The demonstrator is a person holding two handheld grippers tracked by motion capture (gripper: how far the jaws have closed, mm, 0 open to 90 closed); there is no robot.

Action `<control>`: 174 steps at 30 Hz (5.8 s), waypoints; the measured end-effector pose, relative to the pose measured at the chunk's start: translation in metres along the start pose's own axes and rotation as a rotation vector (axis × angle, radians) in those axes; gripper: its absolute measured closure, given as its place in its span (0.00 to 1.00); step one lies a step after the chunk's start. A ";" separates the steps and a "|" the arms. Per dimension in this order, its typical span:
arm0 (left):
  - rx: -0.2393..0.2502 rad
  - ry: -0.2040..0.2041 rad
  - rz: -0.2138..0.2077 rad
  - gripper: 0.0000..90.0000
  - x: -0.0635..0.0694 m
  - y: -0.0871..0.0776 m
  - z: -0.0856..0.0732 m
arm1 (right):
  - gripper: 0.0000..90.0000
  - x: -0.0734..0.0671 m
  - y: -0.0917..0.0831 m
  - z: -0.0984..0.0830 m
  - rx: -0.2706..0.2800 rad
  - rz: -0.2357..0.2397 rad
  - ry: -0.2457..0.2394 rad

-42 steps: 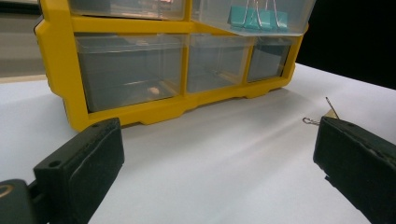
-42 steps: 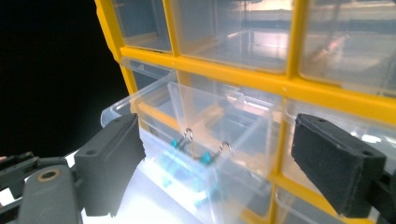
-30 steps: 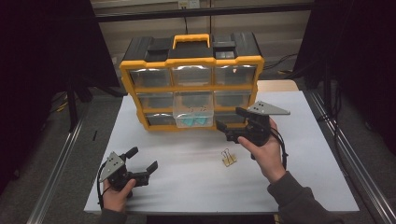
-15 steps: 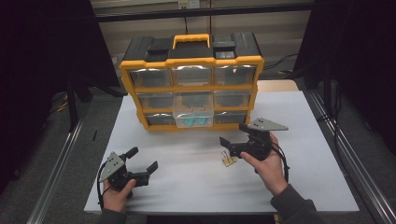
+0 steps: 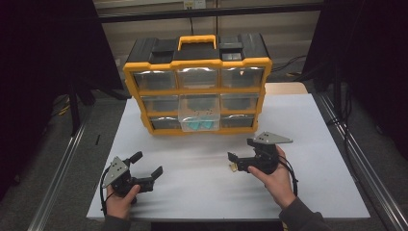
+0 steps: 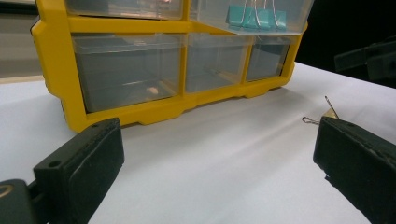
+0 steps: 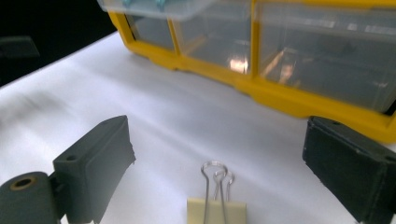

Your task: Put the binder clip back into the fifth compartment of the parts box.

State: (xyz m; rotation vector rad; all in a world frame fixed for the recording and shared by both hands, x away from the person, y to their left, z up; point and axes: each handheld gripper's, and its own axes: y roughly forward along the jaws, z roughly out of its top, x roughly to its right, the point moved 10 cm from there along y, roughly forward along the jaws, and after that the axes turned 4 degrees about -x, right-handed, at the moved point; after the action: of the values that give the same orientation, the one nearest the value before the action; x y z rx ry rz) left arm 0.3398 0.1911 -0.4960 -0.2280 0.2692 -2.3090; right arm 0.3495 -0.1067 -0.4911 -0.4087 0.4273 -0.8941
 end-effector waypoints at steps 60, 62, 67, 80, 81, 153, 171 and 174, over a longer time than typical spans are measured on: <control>0.012 -0.012 0.004 0.02 0.001 0.002 0.001 | 0.56 0.006 -0.009 0.005 0.025 -0.009 -0.003; 0.012 -0.011 0.003 0.02 0.001 0.002 0.001 | 0.56 0.006 -0.012 0.011 0.037 -0.011 -0.005; 0.013 -0.013 0.003 0.02 0.001 0.002 0.001 | 0.56 0.004 -0.019 0.025 0.075 0.000 -0.005; 0.016 -0.018 0.001 0.02 0.001 0.002 0.002 | 0.56 0.004 -0.035 0.062 0.167 -0.004 0.003; 0.015 -0.009 0.004 0.02 0.001 0.002 0.002 | 0.56 0.004 -0.036 0.065 0.174 -0.004 0.002; 0.011 -0.004 0.006 0.02 -0.004 -0.001 0.002 | 0.56 -0.016 -0.031 0.166 0.318 -0.007 -0.056; 0.032 -0.034 0.001 0.02 -0.002 -0.001 0.004 | 0.56 -0.026 -0.016 0.170 0.302 0.001 -0.082; 0.030 -0.033 0.006 0.02 -0.002 0.000 0.004 | 0.56 -0.027 -0.013 0.170 0.298 0.002 -0.089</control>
State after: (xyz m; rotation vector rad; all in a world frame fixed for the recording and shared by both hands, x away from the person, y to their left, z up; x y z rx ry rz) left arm 0.3421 0.1926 -0.4919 -0.2495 0.2186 -2.2993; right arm 0.4139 -0.0645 -0.3367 -0.1732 0.2079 -0.9179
